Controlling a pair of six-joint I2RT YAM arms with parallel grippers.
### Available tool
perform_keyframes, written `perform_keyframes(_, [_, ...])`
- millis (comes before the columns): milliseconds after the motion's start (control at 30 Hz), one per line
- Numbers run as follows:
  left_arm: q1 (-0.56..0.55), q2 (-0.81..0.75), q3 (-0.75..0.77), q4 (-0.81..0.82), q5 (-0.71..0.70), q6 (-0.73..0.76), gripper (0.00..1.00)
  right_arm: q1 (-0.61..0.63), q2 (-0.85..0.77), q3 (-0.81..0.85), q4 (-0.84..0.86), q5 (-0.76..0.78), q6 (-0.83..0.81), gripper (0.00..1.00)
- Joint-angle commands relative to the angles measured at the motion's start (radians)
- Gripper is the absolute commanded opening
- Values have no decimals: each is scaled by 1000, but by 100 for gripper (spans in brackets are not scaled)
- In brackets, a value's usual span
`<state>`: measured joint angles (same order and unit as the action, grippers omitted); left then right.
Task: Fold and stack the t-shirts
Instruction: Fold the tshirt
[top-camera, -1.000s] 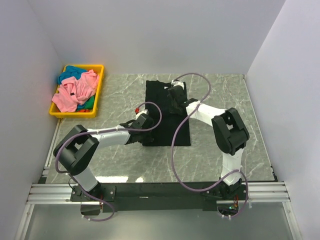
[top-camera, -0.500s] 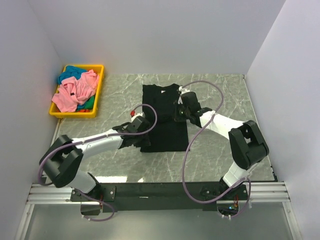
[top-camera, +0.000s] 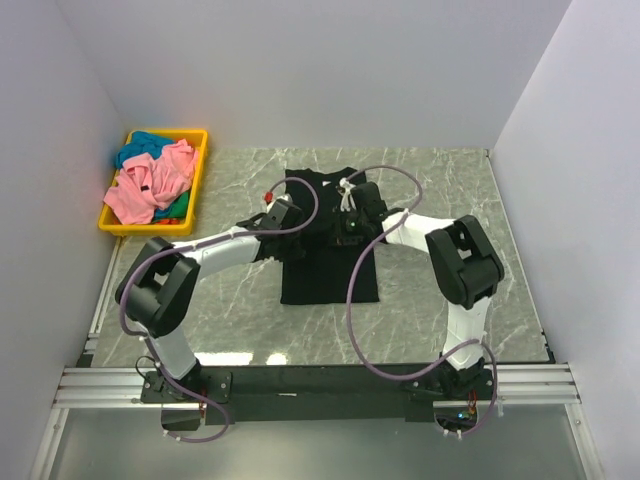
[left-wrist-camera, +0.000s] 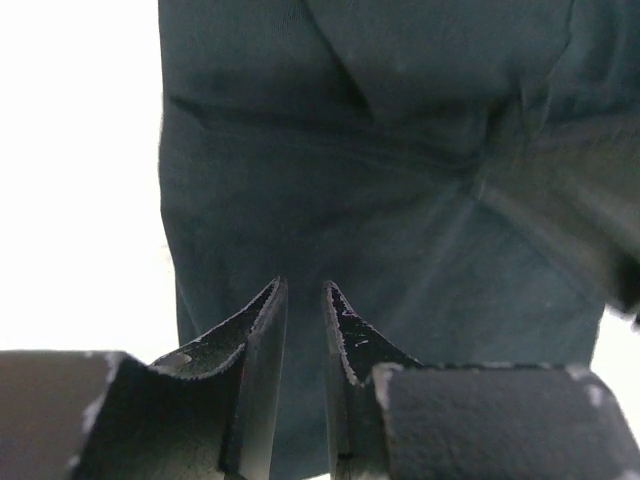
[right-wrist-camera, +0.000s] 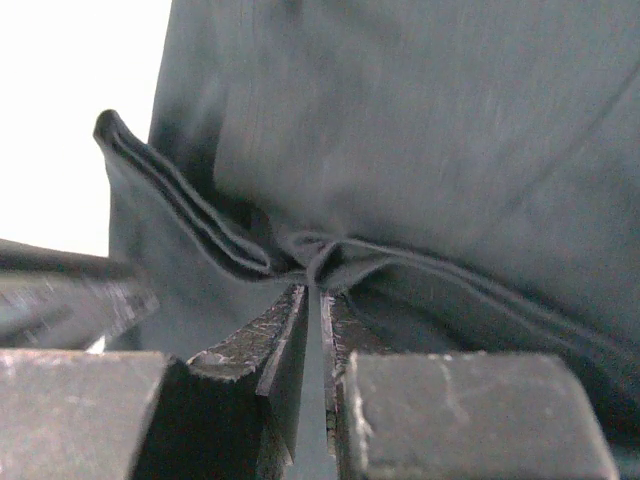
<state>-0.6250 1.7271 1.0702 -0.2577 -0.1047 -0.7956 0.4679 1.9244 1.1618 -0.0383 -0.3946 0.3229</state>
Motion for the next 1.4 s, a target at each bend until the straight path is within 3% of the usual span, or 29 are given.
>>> perform_keyframes(0, [4, -15, 39, 11, 28, 41, 27, -34, 45, 108, 15, -35, -10, 17])
perform_keyframes(233, [47, -21, 27, 32, 43, 52, 27, -100, 70, 216, -17, -33, 30, 17])
perform_keyframes(567, [116, -9, 37, 159, 146, 53, 27, -192, -102, -76, 192, -240, 160, 19])
perform_keyframes(1067, [257, 314, 169, 233, 237, 52, 17, -379, 159, -74, 436, -362, 380, 19])
perform_keyframes(1233, [278, 296, 182, 181, 223, 47, 20, -385, 93, -73, 338, -305, 343, 19])
perform_keyframes(1367, [288, 191, 195, 124, 186, 61, 31, -388, -25, -99, 296, -302, 326, 20])
